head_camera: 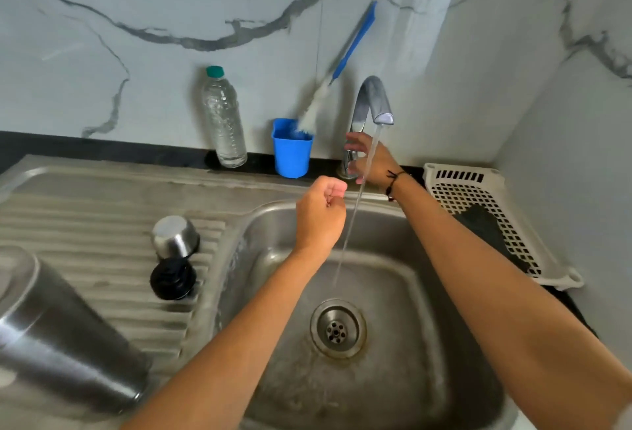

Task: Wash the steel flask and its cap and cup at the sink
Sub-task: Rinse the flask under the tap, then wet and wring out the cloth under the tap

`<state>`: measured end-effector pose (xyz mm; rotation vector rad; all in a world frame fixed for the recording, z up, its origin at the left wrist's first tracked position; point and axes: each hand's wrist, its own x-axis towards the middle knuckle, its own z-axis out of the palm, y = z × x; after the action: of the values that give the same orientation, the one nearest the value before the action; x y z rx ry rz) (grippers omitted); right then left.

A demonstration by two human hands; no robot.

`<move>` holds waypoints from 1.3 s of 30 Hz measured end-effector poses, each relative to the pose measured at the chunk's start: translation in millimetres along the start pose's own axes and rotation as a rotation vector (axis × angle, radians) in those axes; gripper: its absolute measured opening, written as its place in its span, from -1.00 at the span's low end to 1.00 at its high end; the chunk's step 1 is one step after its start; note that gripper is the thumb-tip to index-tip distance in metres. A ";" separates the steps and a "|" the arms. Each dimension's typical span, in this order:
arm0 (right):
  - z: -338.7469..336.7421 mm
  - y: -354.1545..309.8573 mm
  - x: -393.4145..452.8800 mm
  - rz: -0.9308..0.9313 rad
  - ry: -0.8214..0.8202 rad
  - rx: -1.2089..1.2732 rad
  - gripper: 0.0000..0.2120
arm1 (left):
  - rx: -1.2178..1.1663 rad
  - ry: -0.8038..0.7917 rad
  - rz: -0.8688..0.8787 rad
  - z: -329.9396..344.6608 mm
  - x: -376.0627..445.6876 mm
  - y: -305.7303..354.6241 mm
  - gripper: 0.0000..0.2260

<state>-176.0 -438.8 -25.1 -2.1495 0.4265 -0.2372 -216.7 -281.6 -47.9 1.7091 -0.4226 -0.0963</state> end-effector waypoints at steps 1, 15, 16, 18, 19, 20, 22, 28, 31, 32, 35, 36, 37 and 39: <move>1.9 1.9 4.8 0.029 -0.043 0.025 -0.39 | 0.000 -0.002 -0.006 0.6 2.0 -1.3 -0.78; 15.6 17.9 -0.5 0.226 0.138 0.896 -0.56 | -0.004 -0.002 -0.056 -7.9 -3.2 -10.5 -0.79; 16.0 15.0 -4.3 0.217 0.153 0.859 -0.56 | 0.011 0.005 -0.035 -8.1 -5.0 -9.9 -0.79; 15.4 13.1 -19.2 0.181 0.214 0.770 -0.58 | 0.058 0.020 0.039 -5.9 -9.3 -9.3 -0.78; 15.1 15.9 -31.1 0.158 0.249 0.730 -0.59 | 0.080 0.013 0.069 -2.2 -10.9 -10.4 -0.77; 16.3 20.1 -44.8 0.142 0.247 0.689 -0.61 | 0.102 -0.012 0.075 1.8 -12.2 -12.5 -0.77; 18.0 33.4 -71.5 0.155 0.137 0.514 -0.65 | 0.152 -0.095 0.025 12.1 -17.1 -16.9 -0.76; -46.6 71.3 -122.4 0.069 0.344 -0.083 -0.75 | 0.160 -0.279 0.074 51.0 -33.3 0.0 -0.74; -96.6 93.4 -128.4 0.155 0.527 -0.382 -0.79 | 0.150 -0.323 0.091 69.2 -32.1 8.5 -0.75; -108.8 103.0 -126.7 0.213 0.531 -0.473 -0.81 | 0.150 -0.338 0.095 74.9 -32.5 9.7 -0.75; -127.1 126.6 -117.9 0.442 0.403 -0.615 -0.75 | 0.148 -0.387 0.103 88.9 -37.0 10.4 -0.76; -128.8 132.7 -115.2 0.493 0.338 -0.634 -0.70 | 0.149 -0.406 0.104 92.2 -39.0 10.0 -0.76; -129.9 137.7 -113.2 0.516 0.278 -0.649 -0.65 | 0.151 -0.426 0.103 95.5 -40.9 9.0 -0.76; -130.1 143.4 -110.6 0.503 0.192 -0.646 -0.58 | 0.160 -0.449 0.101 98.6 -43.8 6.1 -0.77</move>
<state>-350.6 -570.3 -69.2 -2.5464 1.2723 -0.0127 -288.1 -360.2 -68.0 1.8171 -0.8676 -0.3862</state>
